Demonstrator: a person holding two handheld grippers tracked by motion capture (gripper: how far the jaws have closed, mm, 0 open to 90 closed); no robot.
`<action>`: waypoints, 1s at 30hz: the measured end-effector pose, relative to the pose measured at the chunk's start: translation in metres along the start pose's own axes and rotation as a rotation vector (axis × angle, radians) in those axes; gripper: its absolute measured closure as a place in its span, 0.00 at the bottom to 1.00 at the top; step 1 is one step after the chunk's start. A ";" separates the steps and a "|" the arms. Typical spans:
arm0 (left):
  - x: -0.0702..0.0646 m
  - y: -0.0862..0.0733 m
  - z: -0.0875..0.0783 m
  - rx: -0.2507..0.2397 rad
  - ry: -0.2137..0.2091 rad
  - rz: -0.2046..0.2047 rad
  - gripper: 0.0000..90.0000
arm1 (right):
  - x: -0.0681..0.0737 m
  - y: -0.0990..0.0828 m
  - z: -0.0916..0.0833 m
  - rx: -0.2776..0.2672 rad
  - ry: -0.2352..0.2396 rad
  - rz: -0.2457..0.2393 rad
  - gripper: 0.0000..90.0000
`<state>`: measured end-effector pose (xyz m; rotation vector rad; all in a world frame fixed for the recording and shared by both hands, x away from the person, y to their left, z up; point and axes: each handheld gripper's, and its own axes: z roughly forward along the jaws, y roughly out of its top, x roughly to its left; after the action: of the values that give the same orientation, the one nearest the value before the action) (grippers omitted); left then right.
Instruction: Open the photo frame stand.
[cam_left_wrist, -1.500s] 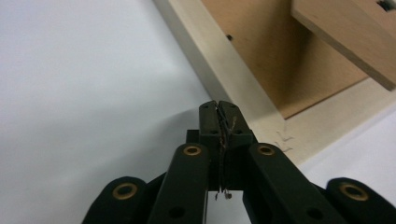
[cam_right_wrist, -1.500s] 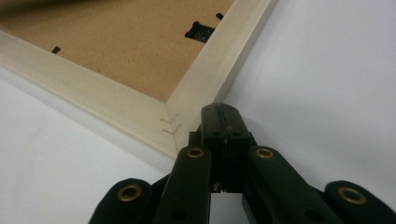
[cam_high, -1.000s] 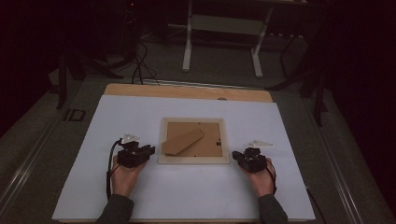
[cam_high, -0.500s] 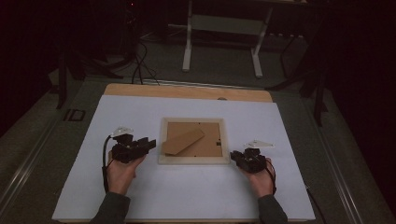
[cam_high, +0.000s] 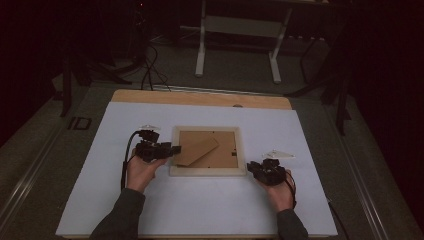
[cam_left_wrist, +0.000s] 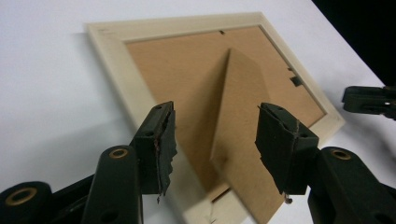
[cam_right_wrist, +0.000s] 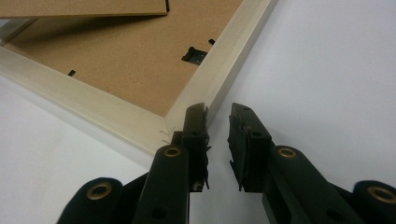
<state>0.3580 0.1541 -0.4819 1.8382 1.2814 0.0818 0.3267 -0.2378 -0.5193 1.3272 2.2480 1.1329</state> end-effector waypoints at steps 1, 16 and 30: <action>-0.001 0.001 0.003 0.005 -0.005 0.000 0.52 | 0.000 0.000 0.000 0.002 0.001 0.001 0.85; -0.006 0.004 0.031 0.097 -0.099 0.026 0.41 | 0.002 -0.001 0.003 0.010 0.009 -0.005 0.83; -0.018 -0.002 0.042 0.177 -0.083 0.124 0.38 | 0.003 -0.001 0.004 0.013 0.014 -0.009 0.83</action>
<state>0.3688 0.1146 -0.5017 2.0503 1.1468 -0.0426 0.3267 -0.2335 -0.5220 1.3163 2.2735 1.1296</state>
